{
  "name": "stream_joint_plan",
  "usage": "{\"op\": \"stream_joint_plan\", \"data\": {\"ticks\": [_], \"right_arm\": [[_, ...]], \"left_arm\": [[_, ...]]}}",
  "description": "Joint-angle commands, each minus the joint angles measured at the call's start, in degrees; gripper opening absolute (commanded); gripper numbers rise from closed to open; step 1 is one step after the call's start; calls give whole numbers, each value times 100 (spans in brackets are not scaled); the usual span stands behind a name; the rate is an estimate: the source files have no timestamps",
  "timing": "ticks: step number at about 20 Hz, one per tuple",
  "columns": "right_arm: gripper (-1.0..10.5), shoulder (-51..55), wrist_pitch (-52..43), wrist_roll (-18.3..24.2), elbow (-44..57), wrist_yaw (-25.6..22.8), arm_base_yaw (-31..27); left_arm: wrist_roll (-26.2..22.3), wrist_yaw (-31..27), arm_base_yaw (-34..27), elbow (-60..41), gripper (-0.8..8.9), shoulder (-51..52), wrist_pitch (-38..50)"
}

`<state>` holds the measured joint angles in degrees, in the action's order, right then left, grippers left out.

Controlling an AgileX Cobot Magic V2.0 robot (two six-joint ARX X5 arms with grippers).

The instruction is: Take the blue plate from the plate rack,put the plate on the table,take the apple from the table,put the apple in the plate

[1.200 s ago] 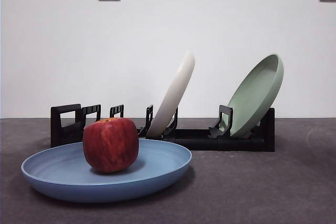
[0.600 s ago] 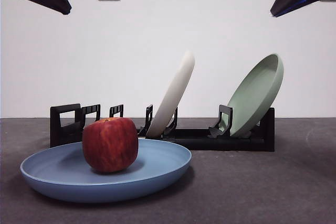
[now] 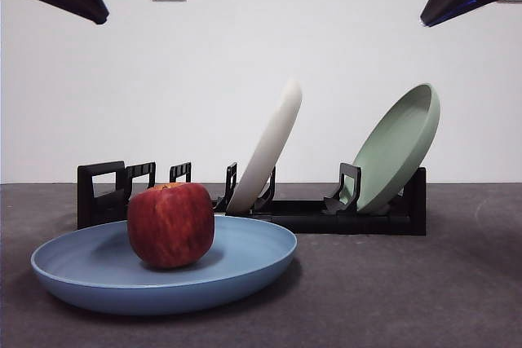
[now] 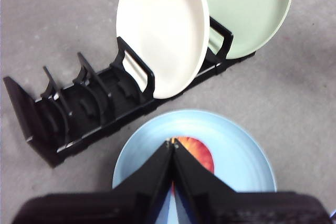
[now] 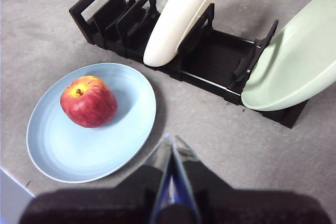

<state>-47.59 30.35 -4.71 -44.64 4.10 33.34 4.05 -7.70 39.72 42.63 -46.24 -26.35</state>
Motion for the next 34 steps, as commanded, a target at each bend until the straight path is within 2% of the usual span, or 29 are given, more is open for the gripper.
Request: {"op": "stream_joint_plan", "data": {"ticks": [1, 5, 8, 10, 13, 19, 25, 29, 34], "right_arm": [[-15, 4, -31, -37, 35, 2, -2], [-15, 4, -28, -37, 35, 2, -2], [-15, 4, -28, -37, 35, 0, -2], [-15, 4, -28, -37, 35, 2, -2], [-15, 4, -28, -37, 35, 2, -2], [-15, 11, -28, -37, 35, 2, -2], [-15, 11, -28, -37, 35, 2, -2], [-15, 11, -28, -37, 35, 2, -2], [-15, 11, -28, -37, 35, 2, -2]], "left_arm": [[-85, -111, -260, -17, -2, 315, -179], [-48, 83, -1241, -31, -2, 1001, -337], [481, 90, -2308, -151, -2, 1757, -212], [643, 94, -2865, -446, -2, 2227, -79], [621, 90, -3329, -1250, -2, 2859, 439], [409, 74, -3504, -3014, -2, 3897, 1670], [13, 72, -3504, -3663, -2, 4417, 1762], [-35, 79, -3541, -3877, -2, 4614, 1790], [-131, 531, -3689, -4133, -2, 4614, 1801]]}}
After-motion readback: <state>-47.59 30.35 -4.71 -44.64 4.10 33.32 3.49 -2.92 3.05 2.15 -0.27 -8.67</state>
